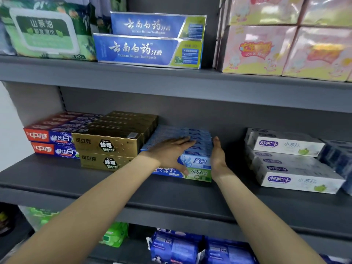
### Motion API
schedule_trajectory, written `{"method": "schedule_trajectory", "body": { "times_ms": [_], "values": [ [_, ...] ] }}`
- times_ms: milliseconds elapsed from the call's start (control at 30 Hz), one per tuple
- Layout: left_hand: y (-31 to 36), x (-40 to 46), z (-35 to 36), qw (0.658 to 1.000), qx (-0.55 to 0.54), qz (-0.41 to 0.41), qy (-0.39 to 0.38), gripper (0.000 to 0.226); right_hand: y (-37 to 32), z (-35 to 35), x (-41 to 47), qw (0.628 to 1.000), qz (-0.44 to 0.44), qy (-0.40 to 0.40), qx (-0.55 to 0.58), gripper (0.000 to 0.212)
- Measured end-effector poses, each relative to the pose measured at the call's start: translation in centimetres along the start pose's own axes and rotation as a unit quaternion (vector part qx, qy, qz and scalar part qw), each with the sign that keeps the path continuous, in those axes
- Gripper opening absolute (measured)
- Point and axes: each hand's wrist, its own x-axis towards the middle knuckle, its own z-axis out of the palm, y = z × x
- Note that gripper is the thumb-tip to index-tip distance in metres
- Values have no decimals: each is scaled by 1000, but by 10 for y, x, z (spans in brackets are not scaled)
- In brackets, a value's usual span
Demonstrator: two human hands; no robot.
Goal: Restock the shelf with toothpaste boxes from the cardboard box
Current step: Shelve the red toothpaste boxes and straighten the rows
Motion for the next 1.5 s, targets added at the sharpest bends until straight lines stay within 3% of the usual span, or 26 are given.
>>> {"method": "schedule_trajectory", "body": {
  "times_ms": [100,200,233,300,367,567,733,1067,1267,1367,1500],
  "values": [
    [0,-2,0,1000,6,1,8,107,0,0,-3,999,-29,18,-19,47],
    [-7,-6,2,999,35,-24,15,113,1,-8,-13,983,-158,1,-90,28],
    [-12,-8,3,998,46,-36,14,115,2,-12,-20,969,-201,-24,-140,31],
    [-20,-12,4,997,54,-54,1,116,6,-21,-22,915,-256,-76,-304,68],
    [-24,-14,3,997,39,-62,-11,114,6,-25,-28,854,-245,-116,-445,94],
    [-23,-15,-2,998,28,-51,-11,110,3,-21,-39,797,-224,-89,-554,102],
    [-24,-17,-2,999,12,-50,-2,108,0,-17,-40,811,-199,-57,-548,109],
    [-14,-23,-10,999,-28,-38,-1,82,0,-11,-40,835,-160,-43,-525,109],
    [-17,-23,-7,999,-24,-34,-14,81,8,-4,-36,906,-128,-32,-401,120],
    [-18,-24,-6,1000,-9,-24,-11,80,9,-4,-36,900,-133,-32,-413,121],
    [-11,-29,-5,999,8,-27,39,73,3,-4,-42,864,-154,-22,-479,102]
  ]
}}
